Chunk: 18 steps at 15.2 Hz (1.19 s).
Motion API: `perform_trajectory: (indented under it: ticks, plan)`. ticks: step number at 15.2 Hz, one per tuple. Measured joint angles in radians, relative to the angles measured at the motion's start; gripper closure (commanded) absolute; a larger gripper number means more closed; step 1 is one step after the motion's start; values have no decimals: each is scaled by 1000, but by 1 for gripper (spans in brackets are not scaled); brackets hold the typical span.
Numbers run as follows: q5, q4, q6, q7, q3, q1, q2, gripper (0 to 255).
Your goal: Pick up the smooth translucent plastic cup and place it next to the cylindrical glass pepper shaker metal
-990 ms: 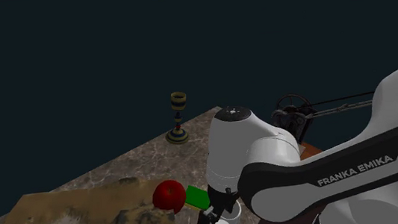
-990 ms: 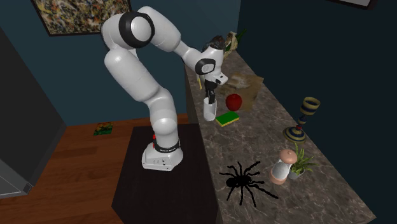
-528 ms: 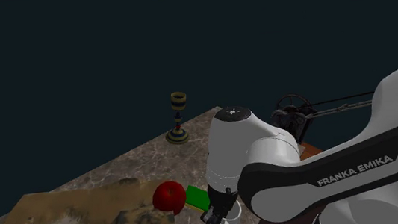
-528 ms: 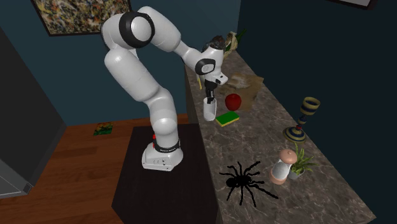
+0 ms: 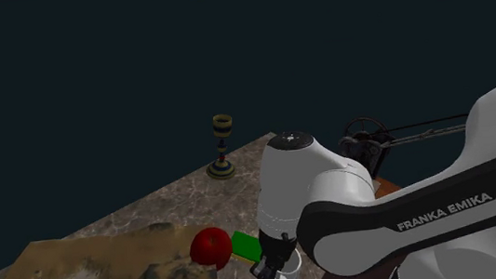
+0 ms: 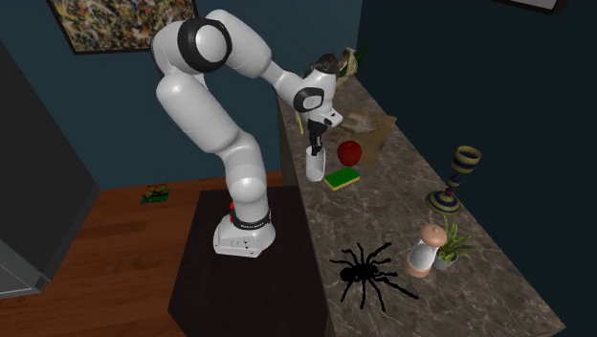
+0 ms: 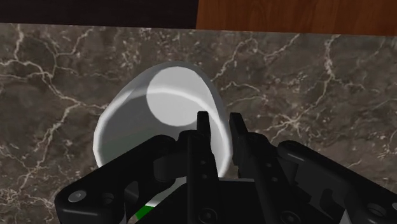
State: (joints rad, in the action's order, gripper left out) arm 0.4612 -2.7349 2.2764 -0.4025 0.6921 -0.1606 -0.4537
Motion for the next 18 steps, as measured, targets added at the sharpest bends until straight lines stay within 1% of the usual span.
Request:
perform_trajectory:
  ticks: [12,18]
  plan:
    - [-20,75,-206,1,-74,-19,-131,255]
    - [-39,127,-295,-2,-105,-17,-169,255]
